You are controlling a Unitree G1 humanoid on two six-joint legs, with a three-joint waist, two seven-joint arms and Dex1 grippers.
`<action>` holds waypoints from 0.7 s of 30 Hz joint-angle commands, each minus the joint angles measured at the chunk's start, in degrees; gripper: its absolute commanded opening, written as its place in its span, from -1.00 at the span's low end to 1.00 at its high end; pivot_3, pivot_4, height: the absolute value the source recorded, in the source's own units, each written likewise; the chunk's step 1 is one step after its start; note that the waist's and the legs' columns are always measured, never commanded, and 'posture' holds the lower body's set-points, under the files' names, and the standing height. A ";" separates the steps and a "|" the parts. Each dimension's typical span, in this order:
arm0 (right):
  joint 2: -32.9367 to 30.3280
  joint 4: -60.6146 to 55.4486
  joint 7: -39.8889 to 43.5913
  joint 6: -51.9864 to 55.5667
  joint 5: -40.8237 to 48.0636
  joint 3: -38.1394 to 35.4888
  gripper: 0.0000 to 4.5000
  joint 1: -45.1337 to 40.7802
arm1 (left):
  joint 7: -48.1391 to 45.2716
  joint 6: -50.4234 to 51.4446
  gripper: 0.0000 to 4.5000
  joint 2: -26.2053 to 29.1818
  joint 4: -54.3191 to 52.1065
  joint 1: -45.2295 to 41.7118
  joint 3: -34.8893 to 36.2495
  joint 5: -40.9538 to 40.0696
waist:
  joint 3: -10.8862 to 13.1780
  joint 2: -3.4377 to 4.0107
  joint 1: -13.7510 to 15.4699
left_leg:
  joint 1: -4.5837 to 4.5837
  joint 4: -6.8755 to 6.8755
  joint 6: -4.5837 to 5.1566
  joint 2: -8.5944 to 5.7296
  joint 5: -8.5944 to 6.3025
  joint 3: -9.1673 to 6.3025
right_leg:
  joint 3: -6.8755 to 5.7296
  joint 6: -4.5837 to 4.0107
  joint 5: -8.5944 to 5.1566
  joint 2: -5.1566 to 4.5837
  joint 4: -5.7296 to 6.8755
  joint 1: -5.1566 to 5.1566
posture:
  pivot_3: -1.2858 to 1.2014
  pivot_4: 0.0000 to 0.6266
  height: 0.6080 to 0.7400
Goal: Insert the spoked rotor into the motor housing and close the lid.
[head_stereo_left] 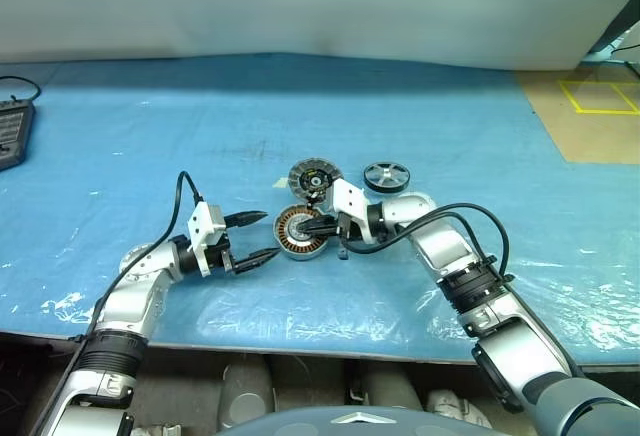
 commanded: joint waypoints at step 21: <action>1.97 8.21 -0.25 -6.05 -2.85 1.61 -0.99 -2.07 | 0.68 -0.81 0.81 -0.11 -1.24 0.18 0.96 -0.27 | 0.00 -0.01 -0.04 | 0.03 0.03 -0.07 0.00 0.04 0.00 | 0.00 0.00 0.00 0.00 0.08 0.00 | 0.03 -0.52 1.00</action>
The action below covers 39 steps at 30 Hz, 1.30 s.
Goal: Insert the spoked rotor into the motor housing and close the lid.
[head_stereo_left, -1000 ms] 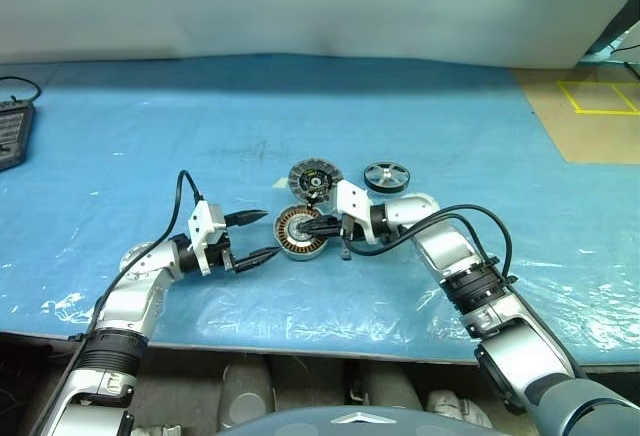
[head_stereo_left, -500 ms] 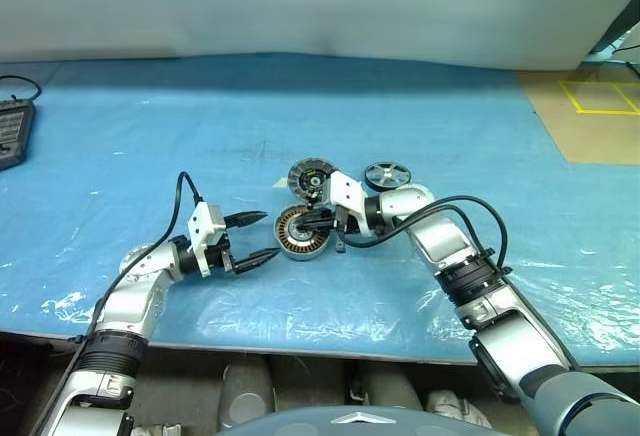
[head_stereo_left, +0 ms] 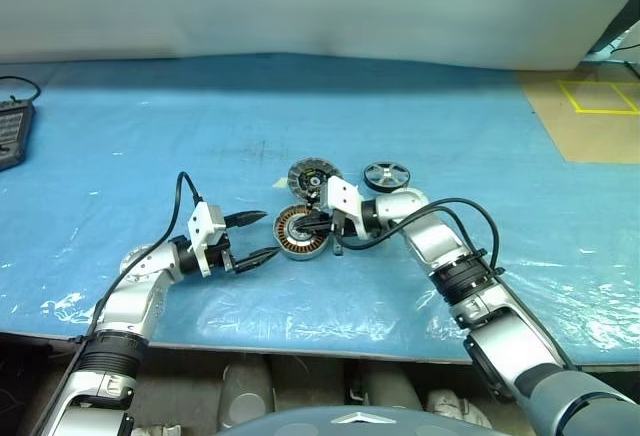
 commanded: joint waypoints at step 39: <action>-18.56 -10.62 -0.47 13.06 10.89 -15.82 -0.75 5.66 | -2.37 -0.04 0.81 -0.37 -0.16 -1.44 0.80 -1.02 | 0.01 -0.01 0.13 | -0.04 0.01 0.01 -0.08 0.00 0.00 | -0.02 0.00 0.00 0.00 -0.06 0.01 | 0.03 -0.52 1.00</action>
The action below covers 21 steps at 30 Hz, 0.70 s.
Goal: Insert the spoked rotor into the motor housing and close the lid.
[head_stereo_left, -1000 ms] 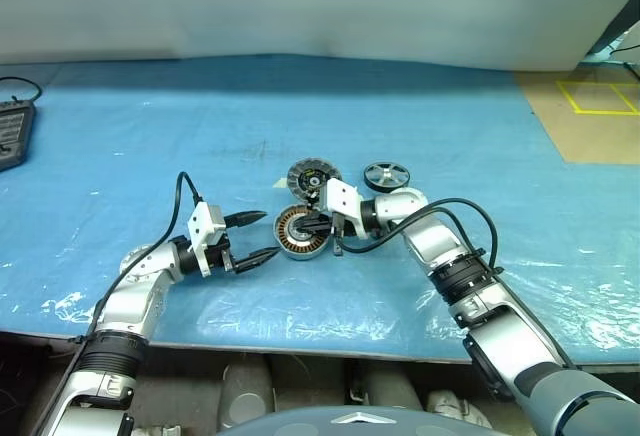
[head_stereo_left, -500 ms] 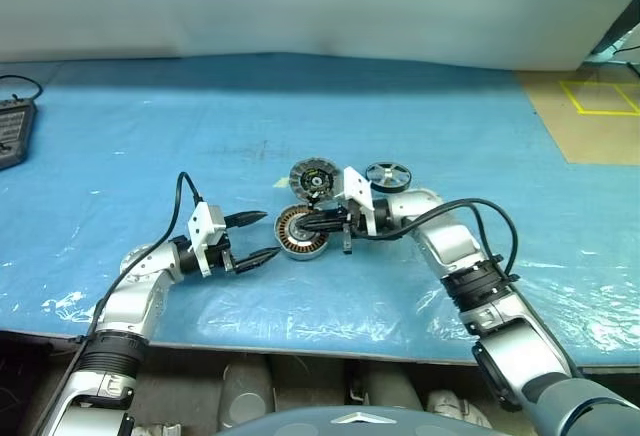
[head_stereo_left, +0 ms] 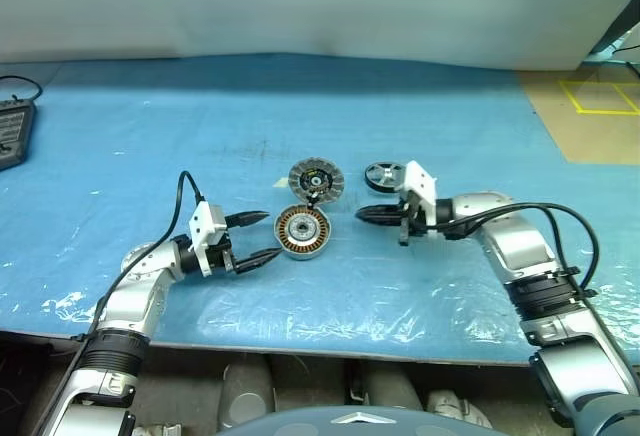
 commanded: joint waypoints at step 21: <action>1.75 43.05 -7.13 -24.18 -16.12 1.41 -0.07 -27.72 | 0.12 -0.09 0.81 -0.60 -1.23 0.46 1.12 -0.62 | 0.00 0.00 -0.10 | -0.71 0.33 0.35 -0.14 0.05 0.01 | -0.02 -0.03 0.01 0.01 0.40 -0.72 | 0.03 -0.52 1.00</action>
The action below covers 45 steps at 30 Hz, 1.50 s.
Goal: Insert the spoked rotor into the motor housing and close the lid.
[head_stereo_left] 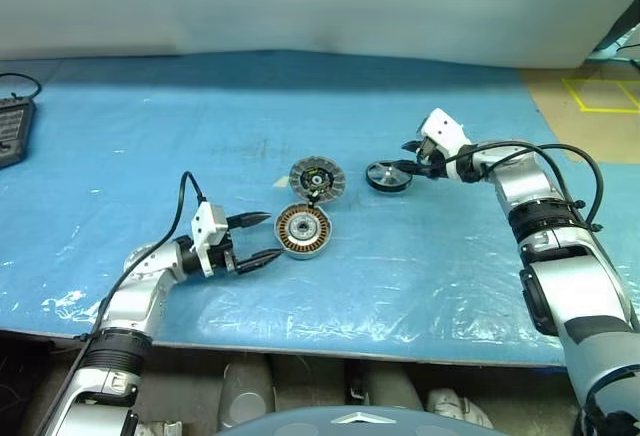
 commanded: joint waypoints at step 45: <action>-0.21 -16.17 -0.27 3.40 -2.97 -0.78 -0.07 7.15 | 0.41 -0.84 0.81 0.34 -0.93 -0.08 0.86 0.12 | 0.00 0.00 0.05 | -0.01 0.26 0.02 0.07 -0.01 -0.01 | -0.01 -0.01 0.01 0.00 0.14 0.04 | 0.03 -0.52 1.00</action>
